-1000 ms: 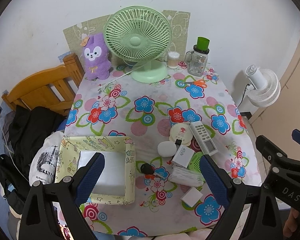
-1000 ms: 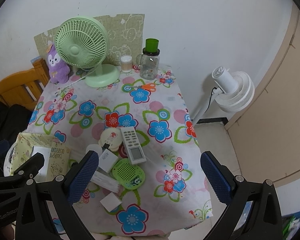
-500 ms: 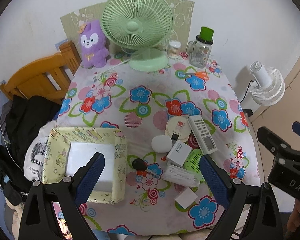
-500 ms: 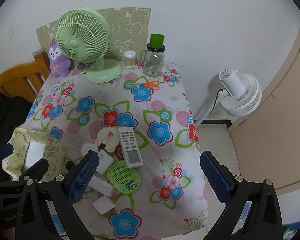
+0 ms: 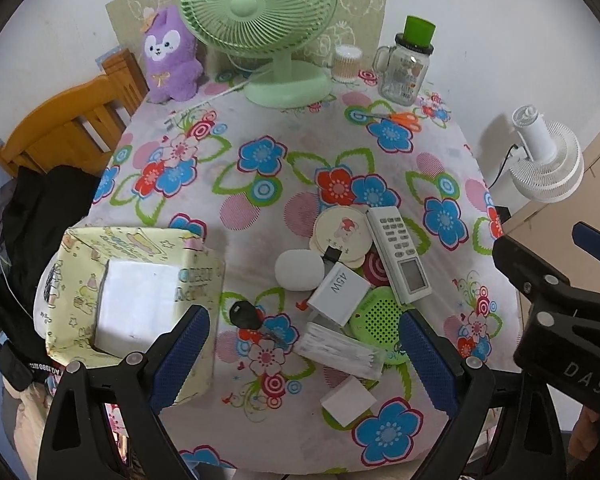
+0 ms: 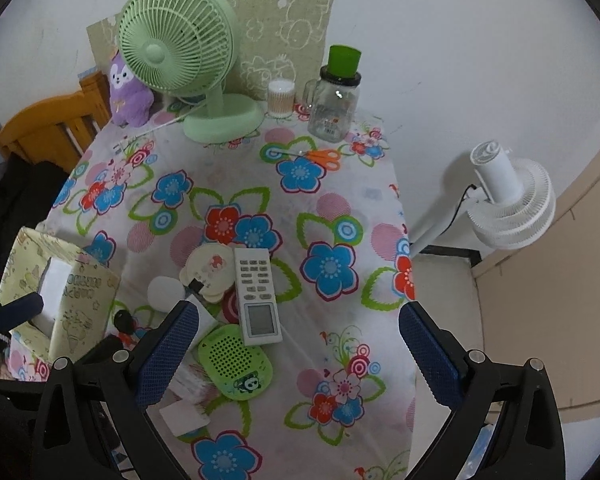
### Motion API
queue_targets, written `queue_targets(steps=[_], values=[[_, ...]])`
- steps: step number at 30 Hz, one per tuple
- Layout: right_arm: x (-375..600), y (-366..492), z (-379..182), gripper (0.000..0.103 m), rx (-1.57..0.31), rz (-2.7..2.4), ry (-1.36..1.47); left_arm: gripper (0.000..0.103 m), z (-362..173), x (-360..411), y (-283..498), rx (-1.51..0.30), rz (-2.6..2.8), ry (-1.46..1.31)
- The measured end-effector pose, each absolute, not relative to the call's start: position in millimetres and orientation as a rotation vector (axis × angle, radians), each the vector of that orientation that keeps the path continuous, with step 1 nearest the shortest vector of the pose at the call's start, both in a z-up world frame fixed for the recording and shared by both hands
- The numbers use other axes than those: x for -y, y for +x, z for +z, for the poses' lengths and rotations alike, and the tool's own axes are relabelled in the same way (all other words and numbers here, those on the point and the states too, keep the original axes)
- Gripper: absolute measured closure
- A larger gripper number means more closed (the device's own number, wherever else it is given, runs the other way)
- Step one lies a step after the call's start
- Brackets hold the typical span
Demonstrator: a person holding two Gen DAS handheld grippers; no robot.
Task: Organize rigid objects
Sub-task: 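Grasp the clear plastic swab box with the left tool while the right tool approaches the white remote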
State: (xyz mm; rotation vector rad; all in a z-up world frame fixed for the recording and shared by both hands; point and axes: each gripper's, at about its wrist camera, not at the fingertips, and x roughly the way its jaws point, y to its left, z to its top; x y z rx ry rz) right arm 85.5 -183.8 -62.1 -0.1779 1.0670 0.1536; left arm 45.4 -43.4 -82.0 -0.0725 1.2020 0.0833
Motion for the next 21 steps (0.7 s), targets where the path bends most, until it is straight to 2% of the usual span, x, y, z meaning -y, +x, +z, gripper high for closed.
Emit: queue_targets(steps=[21], values=[[178.5, 102.1, -141.8, 0.002, -1.195, 0.214, -0.193, 0.008, -163.2, 54.5, 50.0, -1.334, 0.088, -0.046]])
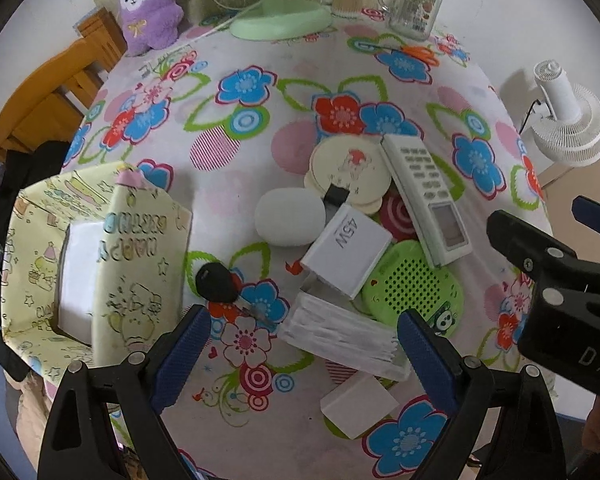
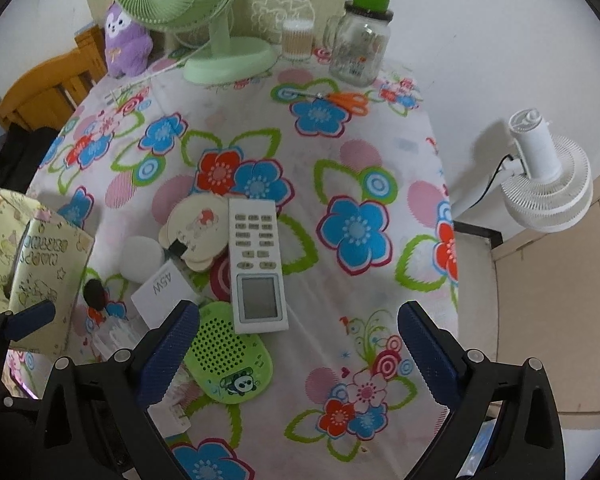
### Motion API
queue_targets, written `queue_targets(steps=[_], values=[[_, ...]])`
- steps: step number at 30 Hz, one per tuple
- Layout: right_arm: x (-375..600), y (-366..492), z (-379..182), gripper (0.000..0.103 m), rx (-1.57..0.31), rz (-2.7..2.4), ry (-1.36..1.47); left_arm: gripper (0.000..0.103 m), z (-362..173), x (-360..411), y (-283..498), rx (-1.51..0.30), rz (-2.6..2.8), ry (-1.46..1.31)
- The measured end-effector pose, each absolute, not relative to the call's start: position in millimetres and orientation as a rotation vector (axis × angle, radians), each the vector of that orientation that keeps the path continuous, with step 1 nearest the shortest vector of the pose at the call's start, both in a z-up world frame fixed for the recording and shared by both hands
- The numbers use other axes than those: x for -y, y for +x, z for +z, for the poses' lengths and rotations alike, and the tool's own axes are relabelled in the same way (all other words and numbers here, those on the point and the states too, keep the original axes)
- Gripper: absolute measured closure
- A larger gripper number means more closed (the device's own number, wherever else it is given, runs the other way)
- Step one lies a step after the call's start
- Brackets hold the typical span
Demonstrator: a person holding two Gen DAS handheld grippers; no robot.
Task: Organize rigid objects
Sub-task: 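Grasp the clear plastic swab box with the left tool while the right tool approaches the white remote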
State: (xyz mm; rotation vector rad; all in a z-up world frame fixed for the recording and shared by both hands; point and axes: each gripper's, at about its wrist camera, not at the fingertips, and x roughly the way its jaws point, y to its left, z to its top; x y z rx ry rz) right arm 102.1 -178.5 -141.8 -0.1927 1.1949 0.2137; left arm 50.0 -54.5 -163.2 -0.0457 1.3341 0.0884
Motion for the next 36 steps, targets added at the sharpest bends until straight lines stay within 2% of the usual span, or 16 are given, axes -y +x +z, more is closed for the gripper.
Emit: queue_targets(steps=[11, 27, 31, 36], values=[[173.2, 95.2, -172.9, 0.002, -1.256, 0.209, -0.195, 0.008, -177.7, 50.8, 47.3, -1.335, 0.059, -0.065], [187.4, 82.1, -181.4, 0.003, -1.284, 0.163, -0.138, 0.008, -186.3, 79.8, 41.8, -1.318, -0.072, 0.063], [190.0, 77.7, -188.5, 0.003, -1.301, 0.151, -0.122, 0.013, -191.7, 82.9, 40.9, -1.318, -0.095, 0.086], [191.9, 74.1, -195.6, 0.003, -1.319, 0.139, -0.107, 0.013, -191.2, 83.9, 39.6, -1.298, -0.103, 0.104]])
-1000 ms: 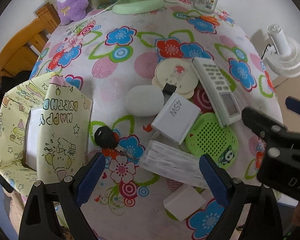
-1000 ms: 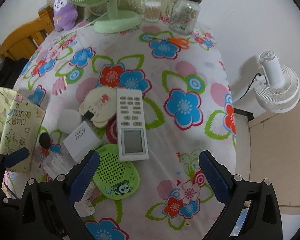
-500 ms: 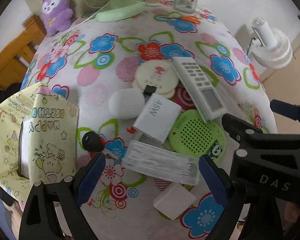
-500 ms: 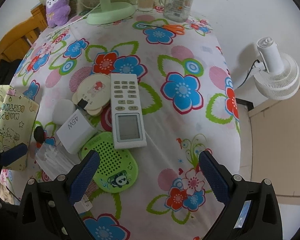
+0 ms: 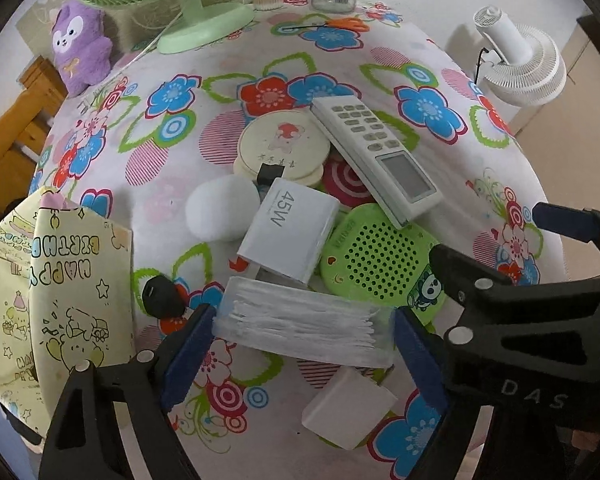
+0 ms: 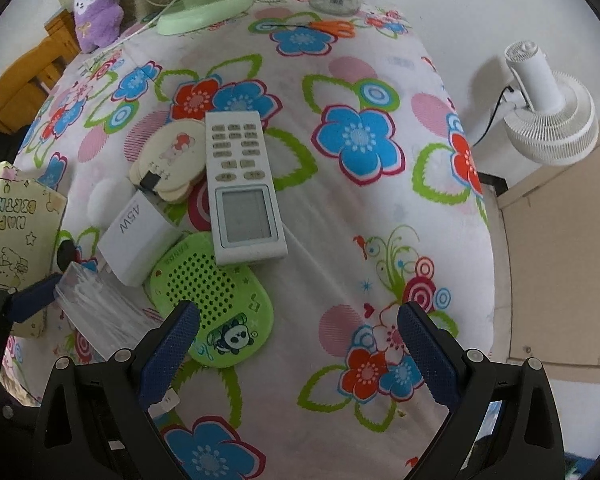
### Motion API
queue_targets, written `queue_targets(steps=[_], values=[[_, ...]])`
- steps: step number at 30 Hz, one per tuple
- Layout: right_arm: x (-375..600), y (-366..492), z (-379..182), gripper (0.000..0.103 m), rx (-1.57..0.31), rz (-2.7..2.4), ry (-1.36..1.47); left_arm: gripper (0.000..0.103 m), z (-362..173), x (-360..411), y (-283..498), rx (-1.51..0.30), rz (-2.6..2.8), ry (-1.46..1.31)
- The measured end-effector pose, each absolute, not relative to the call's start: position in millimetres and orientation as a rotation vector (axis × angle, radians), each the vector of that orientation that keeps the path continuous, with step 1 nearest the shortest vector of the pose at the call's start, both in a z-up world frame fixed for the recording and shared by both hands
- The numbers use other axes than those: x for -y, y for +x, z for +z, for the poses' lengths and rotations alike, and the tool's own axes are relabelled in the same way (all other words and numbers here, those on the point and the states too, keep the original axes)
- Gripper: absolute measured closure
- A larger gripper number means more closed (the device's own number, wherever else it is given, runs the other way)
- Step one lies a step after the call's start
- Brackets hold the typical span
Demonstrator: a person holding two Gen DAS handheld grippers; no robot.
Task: Organize rigid objects
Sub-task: 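Grasp the clear plastic swab box with the left tool while the right tool approaches the white remote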
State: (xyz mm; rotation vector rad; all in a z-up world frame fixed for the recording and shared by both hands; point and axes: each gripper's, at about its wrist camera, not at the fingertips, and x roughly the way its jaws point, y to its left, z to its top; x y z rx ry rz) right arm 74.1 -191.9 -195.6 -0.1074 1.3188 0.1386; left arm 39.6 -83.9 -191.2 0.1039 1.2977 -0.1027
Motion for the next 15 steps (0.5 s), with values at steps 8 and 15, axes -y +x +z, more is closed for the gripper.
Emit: queue_targets(steps=[8, 15], values=[[183.2, 80.7, -191.3, 0.003, -1.304, 0.163, -0.106, 0.013, -182.0, 74.8, 45.4, -1.288, -0.068, 0.086], [171.1, 101.6, -192.0, 0.008, -1.290, 0.198, -0.117, 0.013, -182.3, 61.5, 60.1, -1.308, -0.021, 0.054]])
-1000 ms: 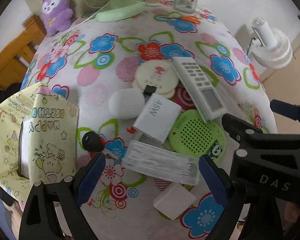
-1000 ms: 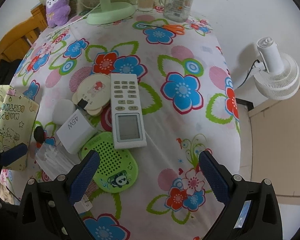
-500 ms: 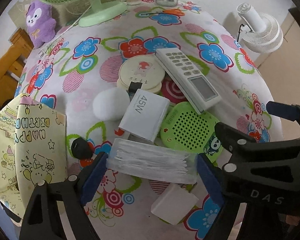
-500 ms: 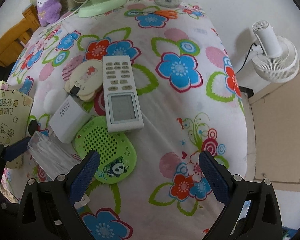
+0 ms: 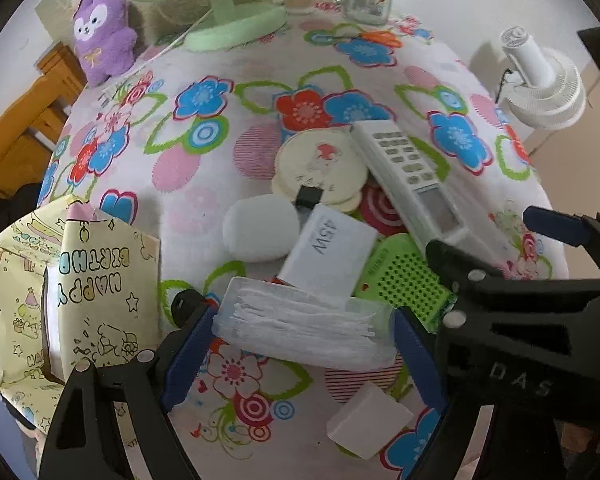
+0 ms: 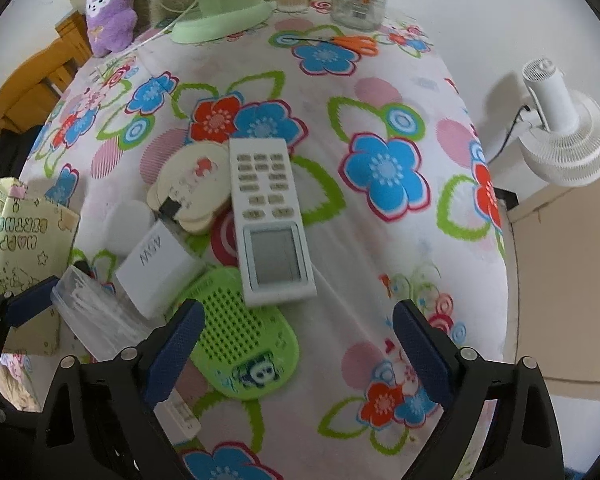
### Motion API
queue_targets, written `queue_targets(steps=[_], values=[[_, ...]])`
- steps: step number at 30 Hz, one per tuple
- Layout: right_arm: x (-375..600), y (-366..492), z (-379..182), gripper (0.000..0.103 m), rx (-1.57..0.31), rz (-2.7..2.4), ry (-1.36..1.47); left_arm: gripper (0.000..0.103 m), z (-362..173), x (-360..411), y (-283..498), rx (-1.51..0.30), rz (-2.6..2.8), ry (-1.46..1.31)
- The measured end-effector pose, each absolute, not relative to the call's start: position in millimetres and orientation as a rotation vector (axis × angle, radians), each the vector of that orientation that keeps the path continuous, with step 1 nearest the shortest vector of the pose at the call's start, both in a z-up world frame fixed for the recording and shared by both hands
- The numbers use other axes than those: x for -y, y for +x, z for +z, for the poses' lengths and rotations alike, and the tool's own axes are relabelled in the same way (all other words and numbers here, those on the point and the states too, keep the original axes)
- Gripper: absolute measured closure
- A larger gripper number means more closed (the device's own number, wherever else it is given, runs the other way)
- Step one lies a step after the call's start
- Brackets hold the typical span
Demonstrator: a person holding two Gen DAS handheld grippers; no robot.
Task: Organize rigid objects
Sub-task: 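Grasp the clear plastic swab box with the left tool while the right tool approaches the white remote, then grasp the white remote with the right tool while the left tool lifts the clear box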
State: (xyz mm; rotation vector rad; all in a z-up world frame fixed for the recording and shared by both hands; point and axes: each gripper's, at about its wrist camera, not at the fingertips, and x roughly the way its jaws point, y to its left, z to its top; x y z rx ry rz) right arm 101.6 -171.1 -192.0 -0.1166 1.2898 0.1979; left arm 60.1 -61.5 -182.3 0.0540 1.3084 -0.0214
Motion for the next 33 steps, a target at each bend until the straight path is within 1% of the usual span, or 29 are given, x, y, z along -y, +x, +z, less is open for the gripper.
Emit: queue_targets(steps=[7, 17, 19, 21, 25, 26, 27, 33], values=[[165.0, 124.2, -204.5, 0.012, -1.308, 0.213, -0.124, 0.014, -190.1, 53.9, 75.3, -1.335, 0.002, 0.038], [159.0, 152.1, -223.8, 0.022, -1.353, 0.232, -0.125, 0.014, -192.3, 54.9, 97.9, -1.340, 0.001, 0.047], [155.6, 156.3, -228.3, 0.025, -1.363, 0.244, -0.123, 0.014, -193.6, 54.1, 102.2, -1.342, 0.002, 0.045], [153.5, 158.4, -231.1, 0.035, -1.374, 0.260, -0.105, 0.014, -194.3, 54.4, 105.3, -1.341, 0.002, 0.054], [150.0, 160.4, -231.3, 0.045, -1.373, 0.280, -0.111, 0.014, -194.7, 54.7, 109.1, -1.339, -0.002, 0.064], [149.4, 160.9, -231.0, 0.050, -1.375, 0.282, -0.114, 0.014, -194.6, 55.2, 109.4, -1.337, -0.006, 0.068], [148.7, 160.8, -231.0, 0.052, -1.376, 0.280, -0.127, 0.014, -194.4, 55.8, 109.6, -1.337, -0.009, 0.073], [147.9, 157.3, -226.5, 0.053, -1.375, 0.281, -0.131, 0.014, -192.8, 56.6, 107.5, -1.343, -0.015, 0.081]])
